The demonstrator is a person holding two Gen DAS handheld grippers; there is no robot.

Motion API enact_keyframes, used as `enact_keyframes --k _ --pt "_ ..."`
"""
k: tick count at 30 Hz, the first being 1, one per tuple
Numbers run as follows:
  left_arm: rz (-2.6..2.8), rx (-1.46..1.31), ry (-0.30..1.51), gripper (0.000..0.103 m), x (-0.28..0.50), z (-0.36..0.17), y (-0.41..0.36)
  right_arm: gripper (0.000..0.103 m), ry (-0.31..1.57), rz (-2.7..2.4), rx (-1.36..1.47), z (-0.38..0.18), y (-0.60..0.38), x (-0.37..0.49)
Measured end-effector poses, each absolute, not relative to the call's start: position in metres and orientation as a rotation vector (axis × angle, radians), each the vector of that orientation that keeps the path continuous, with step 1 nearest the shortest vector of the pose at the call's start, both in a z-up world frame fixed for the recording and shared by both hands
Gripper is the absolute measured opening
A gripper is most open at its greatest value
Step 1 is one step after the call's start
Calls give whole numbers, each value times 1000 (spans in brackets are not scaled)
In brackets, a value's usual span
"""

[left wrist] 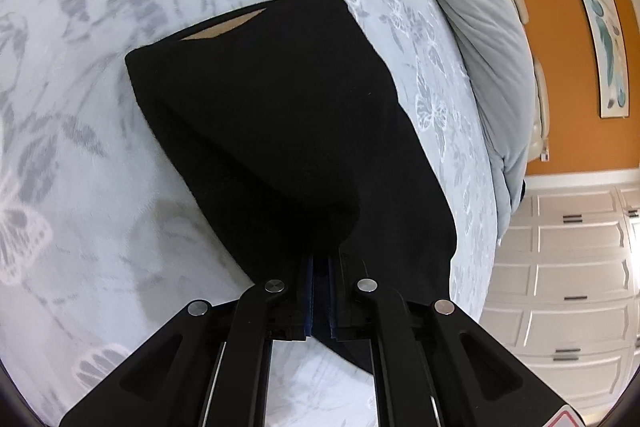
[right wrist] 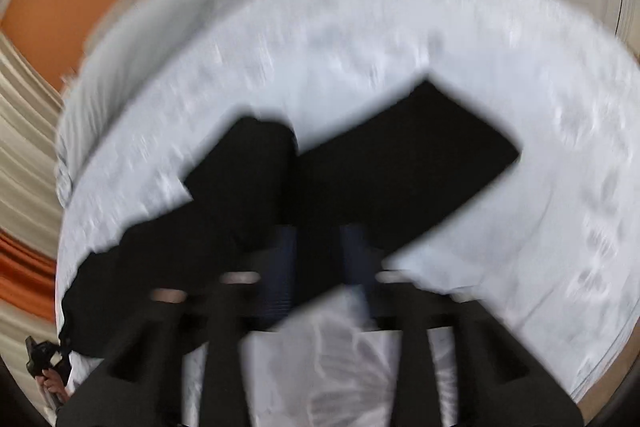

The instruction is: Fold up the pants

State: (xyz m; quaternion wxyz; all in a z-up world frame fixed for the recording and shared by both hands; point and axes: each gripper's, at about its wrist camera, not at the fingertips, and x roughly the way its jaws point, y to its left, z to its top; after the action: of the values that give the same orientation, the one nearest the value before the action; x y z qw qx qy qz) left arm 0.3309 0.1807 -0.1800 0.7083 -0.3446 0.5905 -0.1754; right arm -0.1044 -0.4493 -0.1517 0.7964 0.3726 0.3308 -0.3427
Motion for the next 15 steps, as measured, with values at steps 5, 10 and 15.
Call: enact_keyframes --k 5,10,15 --pt "-358 -695 1255 4 326 -167 167 87 759 -645 482 -136 -415 -42" --pt "-349 -643 1246 4 327 -166 159 17 1010 -625 229 -193 -399 33" --pt "-355 -642 1256 4 332 -170 168 3 689 -657 518 -125 -443 -17"
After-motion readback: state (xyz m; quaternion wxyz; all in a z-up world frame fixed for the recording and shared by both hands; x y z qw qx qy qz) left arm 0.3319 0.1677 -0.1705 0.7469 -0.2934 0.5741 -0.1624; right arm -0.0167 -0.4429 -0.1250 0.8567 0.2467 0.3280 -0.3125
